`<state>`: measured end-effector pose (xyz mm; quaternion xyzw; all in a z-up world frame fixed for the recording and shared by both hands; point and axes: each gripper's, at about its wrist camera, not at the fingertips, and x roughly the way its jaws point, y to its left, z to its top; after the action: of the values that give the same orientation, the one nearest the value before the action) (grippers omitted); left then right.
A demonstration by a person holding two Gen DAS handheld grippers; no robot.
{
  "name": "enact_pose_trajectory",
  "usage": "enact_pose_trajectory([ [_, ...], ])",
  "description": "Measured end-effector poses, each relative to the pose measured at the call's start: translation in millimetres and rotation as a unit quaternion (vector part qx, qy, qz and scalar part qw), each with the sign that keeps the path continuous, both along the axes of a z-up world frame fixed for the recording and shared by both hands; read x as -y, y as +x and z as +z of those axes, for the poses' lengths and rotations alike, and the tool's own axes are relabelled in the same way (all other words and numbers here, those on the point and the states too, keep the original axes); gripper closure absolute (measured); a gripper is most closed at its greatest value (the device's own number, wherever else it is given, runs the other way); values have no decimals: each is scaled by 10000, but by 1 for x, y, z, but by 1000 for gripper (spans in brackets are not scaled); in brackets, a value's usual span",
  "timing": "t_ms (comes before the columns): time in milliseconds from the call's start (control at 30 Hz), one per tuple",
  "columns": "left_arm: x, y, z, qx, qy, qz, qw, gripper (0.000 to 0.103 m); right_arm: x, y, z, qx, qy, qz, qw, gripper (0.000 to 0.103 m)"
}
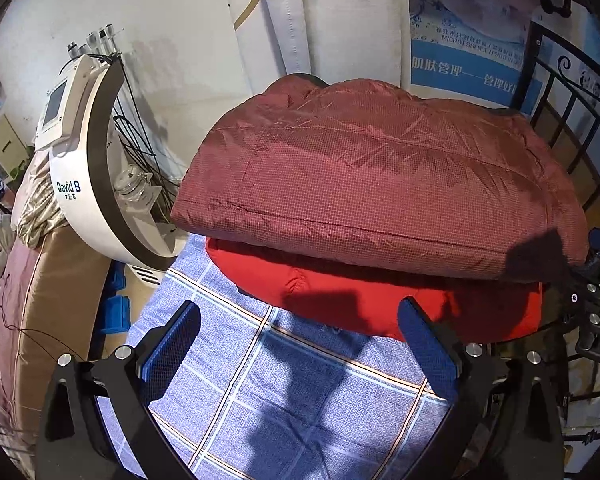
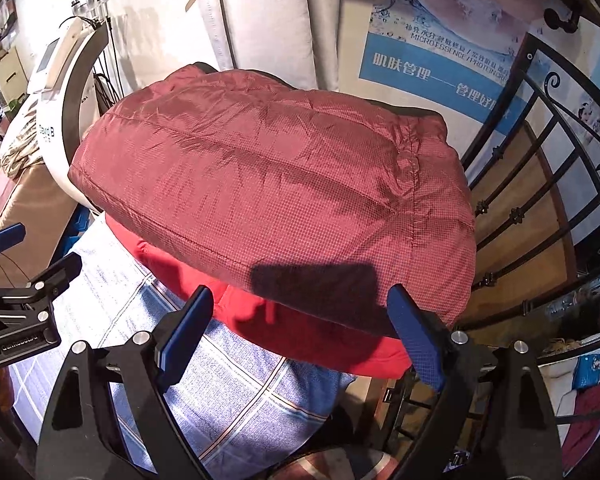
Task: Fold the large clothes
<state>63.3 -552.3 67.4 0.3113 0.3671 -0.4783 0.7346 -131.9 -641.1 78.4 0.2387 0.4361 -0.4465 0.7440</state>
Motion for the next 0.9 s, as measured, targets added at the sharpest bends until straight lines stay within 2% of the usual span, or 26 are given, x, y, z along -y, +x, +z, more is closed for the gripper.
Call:
enact_pose_trajectory([
  [500, 2, -1, 0, 115, 79, 89, 9999, 6, -2, 3, -4, -11, 9, 49, 10000, 16],
  [633, 2, 0, -1, 12, 57, 73, 10000, 6, -2, 2, -6, -15, 31, 42, 10000, 16],
  [900, 4, -3, 1, 106, 0, 3, 9999, 6, 1, -1, -6, -9, 26, -33, 10000, 16],
])
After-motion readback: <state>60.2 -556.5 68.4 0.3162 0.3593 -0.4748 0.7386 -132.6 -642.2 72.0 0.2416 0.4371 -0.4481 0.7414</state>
